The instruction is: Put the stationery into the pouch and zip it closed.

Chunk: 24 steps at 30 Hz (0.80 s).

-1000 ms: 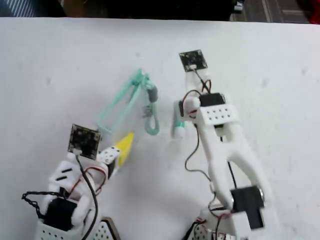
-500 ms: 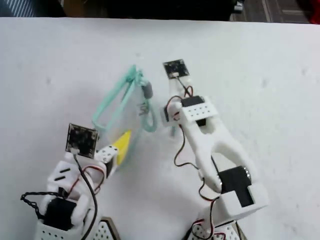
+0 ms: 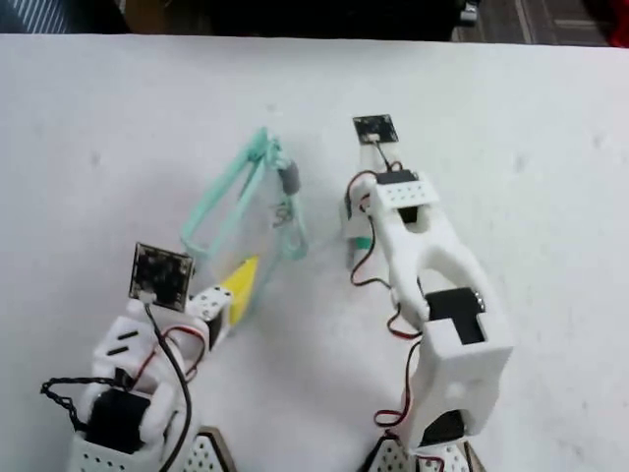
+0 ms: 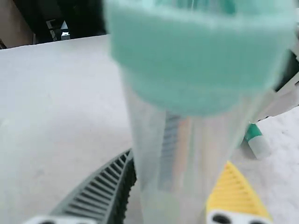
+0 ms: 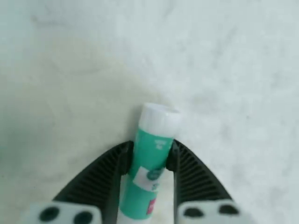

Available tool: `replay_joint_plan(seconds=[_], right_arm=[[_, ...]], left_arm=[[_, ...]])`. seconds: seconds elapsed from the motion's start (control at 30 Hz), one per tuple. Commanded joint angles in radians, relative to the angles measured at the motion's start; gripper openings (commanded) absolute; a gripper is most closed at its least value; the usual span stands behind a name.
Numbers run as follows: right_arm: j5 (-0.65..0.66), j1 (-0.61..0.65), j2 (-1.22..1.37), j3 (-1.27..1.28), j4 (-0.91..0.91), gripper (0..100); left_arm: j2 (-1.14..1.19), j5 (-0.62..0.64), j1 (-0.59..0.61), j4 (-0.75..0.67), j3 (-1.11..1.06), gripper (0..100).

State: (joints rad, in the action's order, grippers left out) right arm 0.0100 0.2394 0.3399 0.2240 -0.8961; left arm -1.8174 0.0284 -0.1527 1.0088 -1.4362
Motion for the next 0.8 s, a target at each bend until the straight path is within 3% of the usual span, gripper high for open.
replay_joint_plan(seconds=[0.0,0.33,0.53,0.63,0.77], right_arm=[[-0.005,-0.028,-0.03,-0.037,-0.012,1.2],[0.005,-0.048,-0.39,-0.038,-0.166,1.7],[0.005,-0.028,-0.765,-0.04,-0.203,1.7],[0.005,0.027,-0.981,-0.051,-0.202,1.7],[0.005,0.208,-1.233,-0.092,-0.182,1.6]], left_arm=[[-0.01,-0.003,0.007,-0.025,0.029,24],[-0.01,-0.006,-0.001,-0.018,0.029,25],[-0.01,-0.008,-0.054,0.008,0.028,33],[-0.01,-0.008,-0.053,0.008,0.028,33],[-0.01,-0.008,-0.054,0.008,0.029,33]])
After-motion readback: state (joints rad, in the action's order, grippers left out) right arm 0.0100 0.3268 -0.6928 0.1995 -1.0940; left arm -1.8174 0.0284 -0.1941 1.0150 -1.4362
